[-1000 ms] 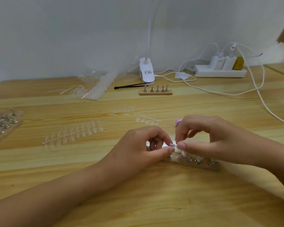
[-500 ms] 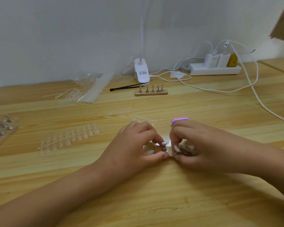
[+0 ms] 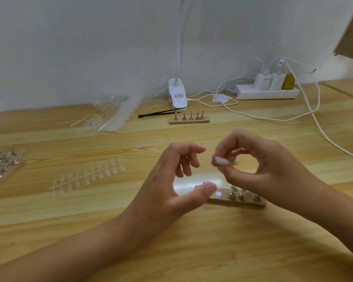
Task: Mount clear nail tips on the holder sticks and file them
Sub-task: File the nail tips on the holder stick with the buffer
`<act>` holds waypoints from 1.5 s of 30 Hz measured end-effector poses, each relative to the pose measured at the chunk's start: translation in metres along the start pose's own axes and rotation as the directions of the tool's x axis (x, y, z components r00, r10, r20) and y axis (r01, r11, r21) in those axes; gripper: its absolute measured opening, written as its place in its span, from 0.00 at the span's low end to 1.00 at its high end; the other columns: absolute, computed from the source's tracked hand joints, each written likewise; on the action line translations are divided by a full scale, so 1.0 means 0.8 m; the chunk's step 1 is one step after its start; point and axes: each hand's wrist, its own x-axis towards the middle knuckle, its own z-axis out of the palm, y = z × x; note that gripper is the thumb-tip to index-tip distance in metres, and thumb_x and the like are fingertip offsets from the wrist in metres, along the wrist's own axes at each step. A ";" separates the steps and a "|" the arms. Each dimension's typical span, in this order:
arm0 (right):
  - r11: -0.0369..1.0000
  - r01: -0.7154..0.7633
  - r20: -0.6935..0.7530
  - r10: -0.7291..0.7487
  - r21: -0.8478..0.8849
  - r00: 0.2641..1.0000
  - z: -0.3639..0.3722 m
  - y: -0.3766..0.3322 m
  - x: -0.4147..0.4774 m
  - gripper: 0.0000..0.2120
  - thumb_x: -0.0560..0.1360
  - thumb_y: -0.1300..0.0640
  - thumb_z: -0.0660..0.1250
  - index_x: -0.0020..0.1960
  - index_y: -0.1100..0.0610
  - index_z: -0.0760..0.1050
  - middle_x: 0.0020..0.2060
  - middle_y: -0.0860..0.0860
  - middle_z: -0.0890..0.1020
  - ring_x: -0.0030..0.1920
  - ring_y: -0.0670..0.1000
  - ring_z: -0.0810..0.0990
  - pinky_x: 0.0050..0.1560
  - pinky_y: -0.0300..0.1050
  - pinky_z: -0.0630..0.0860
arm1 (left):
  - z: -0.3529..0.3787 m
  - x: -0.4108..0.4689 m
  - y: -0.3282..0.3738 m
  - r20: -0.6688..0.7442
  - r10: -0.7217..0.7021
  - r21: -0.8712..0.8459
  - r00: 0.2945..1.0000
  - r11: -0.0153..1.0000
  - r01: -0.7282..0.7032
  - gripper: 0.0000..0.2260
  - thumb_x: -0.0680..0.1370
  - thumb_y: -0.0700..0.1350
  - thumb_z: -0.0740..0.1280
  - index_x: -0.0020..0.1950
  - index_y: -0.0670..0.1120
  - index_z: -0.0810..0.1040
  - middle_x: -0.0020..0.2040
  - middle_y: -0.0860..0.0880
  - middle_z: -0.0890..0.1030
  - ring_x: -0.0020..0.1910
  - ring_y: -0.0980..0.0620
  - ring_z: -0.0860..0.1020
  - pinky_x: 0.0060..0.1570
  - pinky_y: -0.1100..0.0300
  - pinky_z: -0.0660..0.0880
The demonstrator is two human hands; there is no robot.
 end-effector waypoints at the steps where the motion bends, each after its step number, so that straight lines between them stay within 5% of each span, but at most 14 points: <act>1: 1.000 0.020 0.001 -0.020 -0.002 1.000 0.002 -0.001 0.000 0.03 0.73 0.54 0.71 0.46 0.50 0.78 0.43 0.44 0.81 0.47 0.49 0.80 0.52 0.35 0.75 | 0.001 0.000 0.001 0.010 -0.063 -0.111 0.998 0.992 0.064 0.18 0.72 0.59 0.68 0.61 0.60 0.74 0.49 0.58 0.75 0.48 0.55 0.74 0.51 0.64 0.71; 3: 0.997 0.067 0.010 -0.067 -0.034 0.998 0.006 -0.001 -0.001 0.03 0.74 0.53 0.71 0.46 0.48 0.77 0.46 0.43 0.78 0.51 0.49 0.77 0.53 0.35 0.73 | 0.001 0.002 0.003 0.061 -0.169 -0.257 0.984 0.950 0.179 0.14 0.71 0.59 0.69 0.55 0.58 0.79 0.45 0.55 0.79 0.45 0.54 0.77 0.48 0.60 0.74; 6: 0.988 0.109 0.028 -0.106 -0.112 0.994 0.011 0.001 -0.004 0.05 0.73 0.52 0.70 0.47 0.44 0.76 0.49 0.41 0.75 0.56 0.48 0.74 0.54 0.34 0.71 | -0.001 0.006 0.004 0.144 -0.224 -0.338 0.964 0.904 0.261 0.11 0.72 0.58 0.69 0.48 0.53 0.83 0.41 0.54 0.81 0.42 0.59 0.79 0.44 0.68 0.74; 13: 0.967 0.144 0.023 -0.142 -0.209 0.990 0.005 0.015 0.001 0.11 0.74 0.52 0.67 0.57 0.47 0.77 0.54 0.41 0.77 0.60 0.46 0.74 0.58 0.32 0.70 | -0.004 0.011 -0.002 0.163 -0.275 -0.420 0.948 0.850 0.319 0.11 0.72 0.55 0.72 0.50 0.52 0.85 0.49 0.49 0.84 0.49 0.57 0.81 0.49 0.69 0.75; 18: 0.958 -0.073 -0.034 0.066 -0.277 0.997 -0.023 0.055 0.012 0.17 0.75 0.58 0.68 0.62 0.46 0.74 0.51 0.42 0.80 0.54 0.43 0.79 0.58 0.44 0.77 | -0.004 0.016 -0.008 0.150 -0.323 -0.491 0.934 0.796 0.354 0.06 0.72 0.51 0.73 0.48 0.54 0.85 0.49 0.56 0.85 0.46 0.64 0.81 0.45 0.72 0.74; 24: 0.915 -0.117 0.029 0.138 -0.386 0.990 -0.015 0.083 0.013 0.17 0.74 0.60 0.71 0.62 0.48 0.78 0.47 0.41 0.76 0.47 0.41 0.77 0.48 0.30 0.74 | -0.004 0.017 -0.011 0.179 -0.319 -0.496 0.931 0.788 0.365 0.09 0.71 0.54 0.75 0.48 0.53 0.85 0.40 0.61 0.82 0.39 0.67 0.78 0.44 0.73 0.73; 26: 0.931 -0.196 -0.009 0.203 -0.308 0.979 -0.019 0.083 0.013 0.16 0.75 0.58 0.71 0.60 0.44 0.79 0.44 0.43 0.77 0.45 0.43 0.78 0.49 0.34 0.75 | -0.004 0.017 -0.013 0.188 -0.318 -0.479 0.929 0.796 0.369 0.11 0.70 0.57 0.73 0.49 0.54 0.85 0.39 0.62 0.81 0.39 0.66 0.77 0.45 0.71 0.74; 28: 0.953 -0.304 0.020 0.304 0.015 0.953 -0.025 0.074 0.014 0.14 0.75 0.55 0.70 0.58 0.41 0.80 0.45 0.47 0.81 0.46 0.44 0.81 0.50 0.37 0.78 | -0.004 0.017 -0.014 0.186 -0.328 -0.463 0.926 0.802 0.377 0.13 0.69 0.58 0.72 0.49 0.54 0.85 0.38 0.62 0.80 0.38 0.65 0.76 0.45 0.69 0.74; 30: 0.873 -0.343 0.108 0.326 0.346 0.939 -0.028 0.064 0.015 0.15 0.73 0.53 0.70 0.59 0.44 0.81 0.48 0.50 0.83 0.49 0.48 0.83 0.50 0.38 0.79 | -0.004 0.017 -0.015 0.183 -0.338 -0.461 0.923 0.800 0.384 0.14 0.69 0.59 0.72 0.50 0.54 0.85 0.38 0.62 0.80 0.38 0.64 0.76 0.44 0.68 0.74; 32: 0.798 -0.343 0.172 0.297 0.495 0.939 -0.028 0.053 0.015 0.18 0.71 0.52 0.70 0.60 0.47 0.80 0.48 0.50 0.83 0.50 0.49 0.83 0.50 0.38 0.79 | -0.004 0.017 -0.015 0.183 -0.341 -0.467 0.922 0.795 0.387 0.14 0.69 0.58 0.72 0.50 0.54 0.85 0.38 0.62 0.80 0.38 0.64 0.75 0.44 0.68 0.74; 37: 0.811 -0.317 0.219 0.237 0.491 0.947 -0.018 0.031 0.010 0.16 0.69 0.52 0.71 0.57 0.47 0.82 0.49 0.50 0.84 0.50 0.50 0.84 0.49 0.37 0.79 | -0.003 0.017 -0.012 0.195 -0.312 -0.479 0.930 0.797 0.367 0.10 0.73 0.50 0.72 0.51 0.48 0.83 0.39 0.60 0.82 0.38 0.66 0.78 0.41 0.73 0.73; 41: 0.810 -0.328 0.226 0.246 0.486 0.943 -0.012 0.021 0.008 0.09 0.76 0.54 0.68 0.55 0.47 0.83 0.52 0.51 0.84 0.53 0.52 0.84 0.52 0.37 0.79 | -0.002 0.016 -0.010 0.182 -0.299 -0.467 0.937 0.812 0.350 0.11 0.74 0.50 0.72 0.52 0.45 0.83 0.40 0.58 0.83 0.38 0.65 0.79 0.40 0.74 0.72; 45: 0.865 -0.307 0.221 0.234 0.397 0.947 -0.008 0.011 0.007 0.11 0.72 0.51 0.73 0.54 0.44 0.82 0.49 0.49 0.85 0.51 0.48 0.85 0.50 0.33 0.78 | -0.002 0.017 -0.009 0.186 -0.291 -0.464 0.939 0.816 0.344 0.10 0.73 0.51 0.72 0.48 0.47 0.83 0.38 0.59 0.82 0.37 0.66 0.78 0.40 0.74 0.72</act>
